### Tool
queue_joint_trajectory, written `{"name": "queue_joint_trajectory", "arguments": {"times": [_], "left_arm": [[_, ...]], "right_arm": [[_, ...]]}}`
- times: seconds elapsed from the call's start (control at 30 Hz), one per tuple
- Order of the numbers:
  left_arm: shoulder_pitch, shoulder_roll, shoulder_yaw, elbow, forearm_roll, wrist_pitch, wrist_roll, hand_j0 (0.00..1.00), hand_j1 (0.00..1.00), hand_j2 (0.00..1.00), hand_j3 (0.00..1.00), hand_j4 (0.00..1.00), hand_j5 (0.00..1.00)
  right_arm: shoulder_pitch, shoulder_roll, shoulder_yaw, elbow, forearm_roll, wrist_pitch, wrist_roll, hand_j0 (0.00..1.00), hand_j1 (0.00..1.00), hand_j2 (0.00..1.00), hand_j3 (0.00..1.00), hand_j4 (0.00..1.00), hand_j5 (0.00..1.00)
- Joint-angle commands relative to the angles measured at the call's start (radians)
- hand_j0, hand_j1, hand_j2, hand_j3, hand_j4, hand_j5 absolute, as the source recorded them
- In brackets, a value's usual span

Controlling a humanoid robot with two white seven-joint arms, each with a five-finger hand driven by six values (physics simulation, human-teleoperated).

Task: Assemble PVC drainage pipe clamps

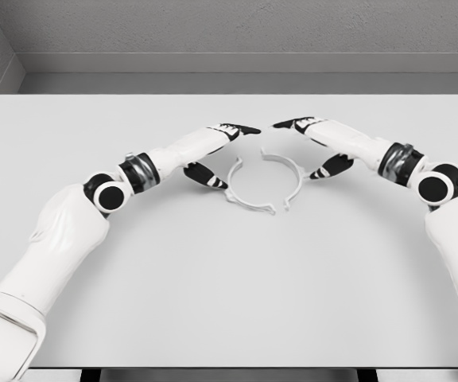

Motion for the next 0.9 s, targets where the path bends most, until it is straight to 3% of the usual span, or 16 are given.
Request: {"name": "queue_joint_trajectory", "arguments": {"times": [0.0, 0.17, 0.27, 0.4, 0.57, 0.67, 0.87], "left_arm": [[0.0, -0.009, 0.001, 0.0, 0.004, 0.001, -0.003, 1.0, 1.0, 1.0, 1.0, 1.0, 1.0], [0.0, -0.012, 0.002, -0.002, 0.004, 0.001, -0.003, 1.0, 1.0, 1.0, 1.0, 1.0, 1.0], [0.0, -0.017, 0.002, -0.002, 0.004, 0.001, -0.003, 1.0, 1.0, 1.0, 1.0, 1.0, 1.0], [0.0, -0.02, 0.002, -0.003, 0.004, 0.001, -0.003, 1.0, 1.0, 1.0, 1.0, 1.0, 1.0], [0.0, -0.026, 0.004, -0.003, 0.004, 0.001, -0.003, 1.0, 1.0, 1.0, 1.0, 1.0, 1.0], [0.0, -0.034, 0.005, -0.003, 0.004, 0.001, -0.003, 1.0, 1.0, 1.0, 1.0, 1.0, 1.0], [-0.015, -0.024, 0.024, 0.003, 0.006, 0.001, -0.003, 1.0, 1.0, 1.0, 1.0, 1.0, 1.0]], "right_arm": [[0.0, -0.064, -0.005, -0.001, -0.073, 0.003, 0.001, 1.0, 1.0, 1.0, 1.0, 1.0, 1.0], [0.0, -0.15, -0.022, -0.001, -0.147, 0.003, 0.001, 1.0, 1.0, 1.0, 1.0, 1.0, 1.0], [0.041, -0.182, -0.08, -0.056, -0.148, 0.003, 0.002, 1.0, 1.0, 1.0, 1.0, 1.0, 1.0], [0.061, -0.195, -0.085, -0.076, -0.154, 0.003, 0.002, 1.0, 1.0, 1.0, 1.0, 1.0, 1.0], [0.184, -0.236, -0.167, -0.209, -0.214, 0.003, 0.004, 1.0, 1.0, 1.0, 1.0, 1.0, 1.0], [0.302, -0.239, -0.293, -0.315, -0.219, 0.003, 0.004, 1.0, 1.0, 1.0, 1.0, 1.0, 1.0], [0.327, -0.233, -0.316, -0.295, -0.243, 0.003, -0.001, 1.0, 1.0, 1.0, 1.0, 1.0, 1.0]]}}
